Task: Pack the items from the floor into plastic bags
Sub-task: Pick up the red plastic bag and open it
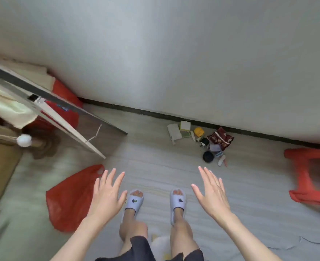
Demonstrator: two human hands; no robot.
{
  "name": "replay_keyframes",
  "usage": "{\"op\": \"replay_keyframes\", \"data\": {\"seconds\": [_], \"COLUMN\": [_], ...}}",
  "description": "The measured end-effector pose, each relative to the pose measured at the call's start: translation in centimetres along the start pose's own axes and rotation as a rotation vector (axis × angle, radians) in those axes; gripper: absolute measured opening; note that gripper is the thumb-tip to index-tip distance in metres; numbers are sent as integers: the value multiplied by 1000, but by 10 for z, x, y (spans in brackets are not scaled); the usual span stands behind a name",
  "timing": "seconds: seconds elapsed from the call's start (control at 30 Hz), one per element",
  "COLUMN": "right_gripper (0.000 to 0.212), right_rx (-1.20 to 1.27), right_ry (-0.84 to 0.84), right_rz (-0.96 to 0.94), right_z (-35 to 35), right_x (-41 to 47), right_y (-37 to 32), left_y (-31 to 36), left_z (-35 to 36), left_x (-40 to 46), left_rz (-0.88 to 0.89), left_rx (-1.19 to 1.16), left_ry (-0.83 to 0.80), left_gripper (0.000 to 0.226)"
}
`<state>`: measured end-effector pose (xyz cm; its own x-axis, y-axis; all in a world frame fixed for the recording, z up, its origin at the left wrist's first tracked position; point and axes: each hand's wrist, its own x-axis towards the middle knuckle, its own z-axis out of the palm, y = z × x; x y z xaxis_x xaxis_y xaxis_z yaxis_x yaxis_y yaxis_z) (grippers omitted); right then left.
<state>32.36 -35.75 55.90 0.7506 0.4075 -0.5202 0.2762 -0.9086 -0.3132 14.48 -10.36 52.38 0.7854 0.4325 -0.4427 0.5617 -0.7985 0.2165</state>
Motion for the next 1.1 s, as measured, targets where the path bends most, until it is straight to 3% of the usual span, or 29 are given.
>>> {"op": "replay_keyframes", "data": {"seconds": [0.13, 0.2, 0.27, 0.4, 0.57, 0.73, 0.93, 1.03, 1.1], "right_gripper": [63, 63, 63, 62, 61, 61, 75, 63, 55], "right_rx": [-120, -156, -170, -237, -410, -455, -555, -607, -649], "right_ry": [-112, -137, -157, -228, -303, -307, -131, -54, -31], "right_rz": [-144, -184, -206, -286, -503, -528, -653, -710, -748], "right_z": [35, 59, 88, 170, 306, 426, 534, 566, 581], "right_x": [59, 85, 109, 149, 213, 297, 390, 419, 427], "right_y": [21, 29, 35, 44, 63, 85, 96, 101, 110], "left_y": [16, 33, 43, 25, -41, -126, -246, -282, -296], "left_z": [76, 118, 154, 222, 327, 437, 509, 527, 534], "left_x": [-6, -12, -13, 15, 88, 173, 245, 265, 274], "left_rz": [-364, -455, -462, -470, -438, -333, -348, -391, -525], "left_rx": [-250, -321, -368, -391, -253, -51, 90, 193, 187], "left_ry": [-44, -123, -152, -49, -81, -98, 78, 187, 279], "left_gripper": [60, 69, 76, 72, 57, 63, 65, 65, 62]}}
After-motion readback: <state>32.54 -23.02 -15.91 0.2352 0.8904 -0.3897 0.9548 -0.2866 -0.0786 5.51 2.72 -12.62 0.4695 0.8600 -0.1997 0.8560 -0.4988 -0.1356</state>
